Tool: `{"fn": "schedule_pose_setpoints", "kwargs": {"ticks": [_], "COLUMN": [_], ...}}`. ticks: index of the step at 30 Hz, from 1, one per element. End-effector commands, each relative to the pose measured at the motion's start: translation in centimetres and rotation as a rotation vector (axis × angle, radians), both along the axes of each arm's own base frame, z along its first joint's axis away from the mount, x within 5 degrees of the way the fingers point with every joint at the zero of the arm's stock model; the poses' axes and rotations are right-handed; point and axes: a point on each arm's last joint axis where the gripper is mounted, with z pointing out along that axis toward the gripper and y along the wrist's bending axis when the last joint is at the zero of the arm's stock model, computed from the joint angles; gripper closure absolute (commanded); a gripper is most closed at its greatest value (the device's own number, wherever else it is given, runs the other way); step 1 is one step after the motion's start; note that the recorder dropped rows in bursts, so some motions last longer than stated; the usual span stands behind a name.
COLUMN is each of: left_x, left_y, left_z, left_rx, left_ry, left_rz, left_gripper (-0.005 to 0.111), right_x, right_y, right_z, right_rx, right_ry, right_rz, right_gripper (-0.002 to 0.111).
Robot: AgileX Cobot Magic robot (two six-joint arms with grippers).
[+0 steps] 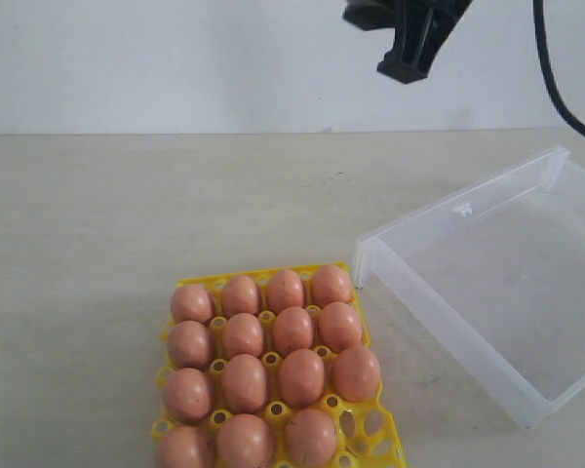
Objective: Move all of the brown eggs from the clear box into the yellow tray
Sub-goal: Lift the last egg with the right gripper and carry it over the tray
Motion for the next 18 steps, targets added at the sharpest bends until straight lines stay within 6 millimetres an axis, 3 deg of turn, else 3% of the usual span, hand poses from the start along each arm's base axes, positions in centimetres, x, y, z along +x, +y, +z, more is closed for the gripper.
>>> {"fn": "schedule_pose_setpoints", "kwargs": {"ticks": [1, 4, 7, 12, 15, 18], "left_x": [0.0, 0.0, 0.0, 0.0, 0.0, 0.0], "left_y": [0.0, 0.0, 0.0, 0.0, 0.0, 0.0], "left_z": [-0.1, -0.1, -0.1, -0.1, -0.1, -0.1], "left_rx": [0.004, 0.004, 0.004, 0.004, 0.004, 0.004], "left_ry": [-0.002, -0.002, -0.002, -0.002, -0.002, -0.002], "left_rz": [-0.004, -0.004, -0.004, -0.004, -0.004, -0.004], "left_gripper": [0.103, 0.103, 0.103, 0.103, 0.103, 0.103], "right_x": [1.1, 1.0, 0.2, -2.1, -3.4, -3.9], "right_y": [-2.4, -3.6, -3.7, -1.0, 1.0, 2.0], "right_z": [2.6, 4.6, 6.3, 8.4, 8.7, 8.1], "right_rx": [0.073, 0.219, 0.467, 0.875, 1.01, 1.1], "right_ry": [-0.29, -0.491, -0.583, -0.45, -0.306, -0.178], "right_rz": [-0.32, -0.473, -0.454, -0.085, 0.152, 0.243], "right_gripper": [0.109, 0.109, 0.109, 0.109, 0.109, 0.109]}}
